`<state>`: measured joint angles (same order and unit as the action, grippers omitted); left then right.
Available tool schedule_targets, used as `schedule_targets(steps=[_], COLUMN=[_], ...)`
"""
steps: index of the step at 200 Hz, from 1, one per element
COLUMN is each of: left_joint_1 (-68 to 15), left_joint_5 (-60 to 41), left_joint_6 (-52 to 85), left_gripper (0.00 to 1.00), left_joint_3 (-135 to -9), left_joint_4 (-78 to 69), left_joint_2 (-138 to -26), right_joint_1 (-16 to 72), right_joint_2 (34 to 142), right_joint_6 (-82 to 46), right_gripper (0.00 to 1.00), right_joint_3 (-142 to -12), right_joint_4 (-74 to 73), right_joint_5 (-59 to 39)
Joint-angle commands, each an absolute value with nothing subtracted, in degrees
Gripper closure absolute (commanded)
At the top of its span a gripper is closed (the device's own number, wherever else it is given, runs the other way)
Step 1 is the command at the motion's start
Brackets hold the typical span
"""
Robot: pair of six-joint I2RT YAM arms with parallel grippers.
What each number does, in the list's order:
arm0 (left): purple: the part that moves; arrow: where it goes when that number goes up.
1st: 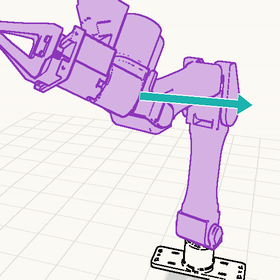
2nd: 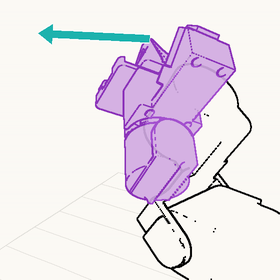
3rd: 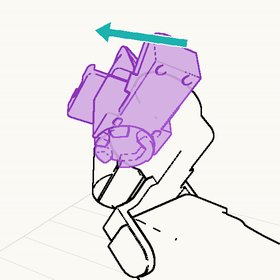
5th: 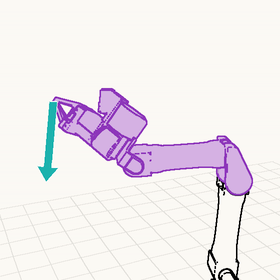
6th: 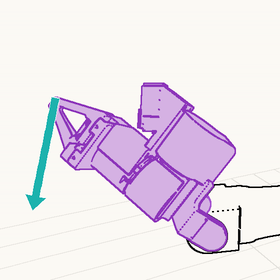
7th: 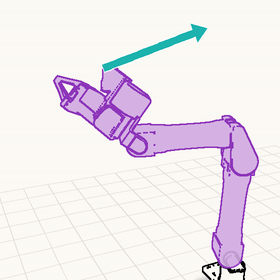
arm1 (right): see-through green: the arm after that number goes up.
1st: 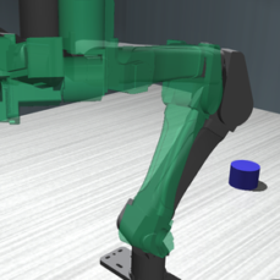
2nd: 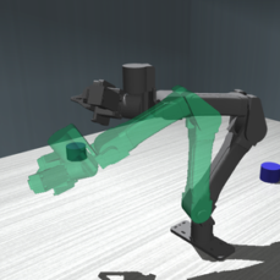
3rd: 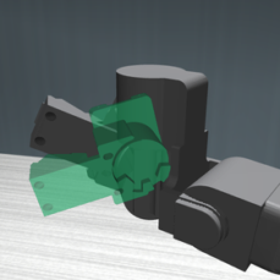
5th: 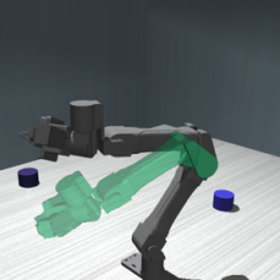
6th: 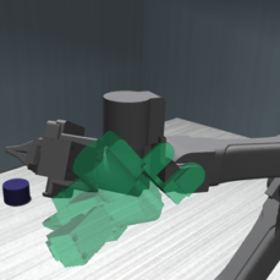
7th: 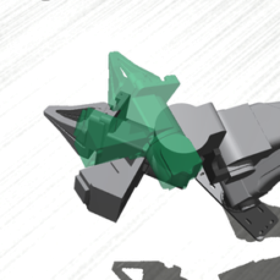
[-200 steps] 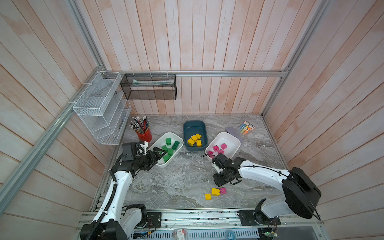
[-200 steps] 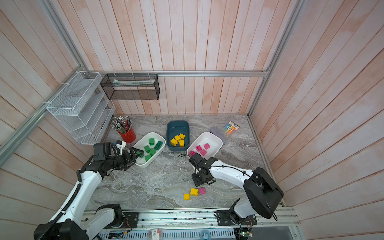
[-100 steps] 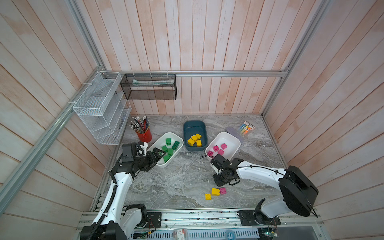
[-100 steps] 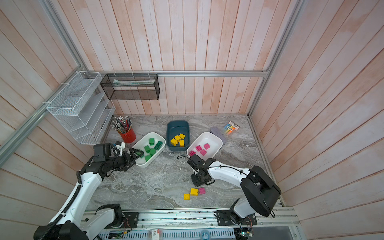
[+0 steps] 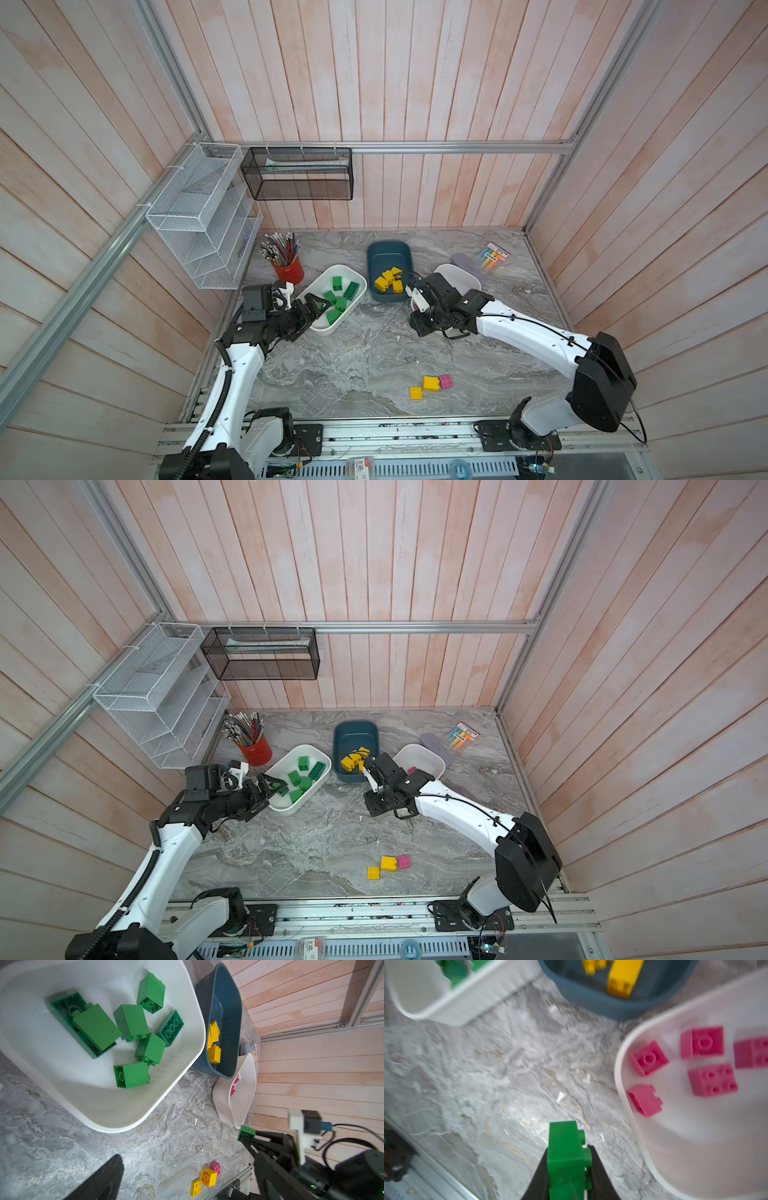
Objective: Sort the legos into containers by color
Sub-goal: 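Carry the green brick into the small white bin and release it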
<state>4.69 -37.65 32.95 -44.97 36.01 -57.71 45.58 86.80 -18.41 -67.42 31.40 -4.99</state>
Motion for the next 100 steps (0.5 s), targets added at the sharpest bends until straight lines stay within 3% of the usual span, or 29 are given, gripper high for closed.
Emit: schedule_targets(steps=[1,44,100], left_joint_1=[4.7,6.7,7.5], left_joint_5=[-35.0,-34.5,-35.6], left_joint_6=[30.7,28.5,29.3], left_gripper=[0.00,0.00,0.00], left_joint_3=[-48.4,-49.9,-48.5], left_joint_4=[38.5,41.0,39.8], left_joint_2=[-57.9,-57.4,-57.1], right_joint_1=[45.6,46.7,47.9], right_joint_2=[92.6,106.8,126.9], right_joint_6=[-18.1,-16.4,-10.7], right_gripper=[0.81,0.81,0.81], right_joint_3=[-73.1,-87.2,-110.1], right_joint_4=[23.1,16.3,19.5], right_joint_5=[-13.3,-20.9,-14.4])
